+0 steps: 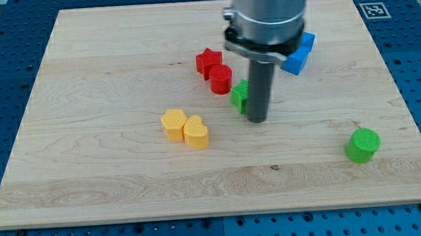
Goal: Push the green star diagonal to the yellow heart
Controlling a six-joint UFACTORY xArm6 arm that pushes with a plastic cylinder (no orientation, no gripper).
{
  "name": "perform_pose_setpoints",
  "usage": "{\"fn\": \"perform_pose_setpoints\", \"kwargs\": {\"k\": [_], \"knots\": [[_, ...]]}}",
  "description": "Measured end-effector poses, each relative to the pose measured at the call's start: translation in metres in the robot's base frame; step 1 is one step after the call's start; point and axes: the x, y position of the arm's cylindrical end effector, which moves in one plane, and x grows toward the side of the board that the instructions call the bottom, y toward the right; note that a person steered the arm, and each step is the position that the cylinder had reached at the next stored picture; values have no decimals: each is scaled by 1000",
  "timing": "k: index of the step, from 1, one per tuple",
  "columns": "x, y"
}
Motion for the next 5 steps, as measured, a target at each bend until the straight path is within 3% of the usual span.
{"fn": "perform_pose_setpoints", "kwargs": {"k": [5], "knots": [[17, 83]]}}
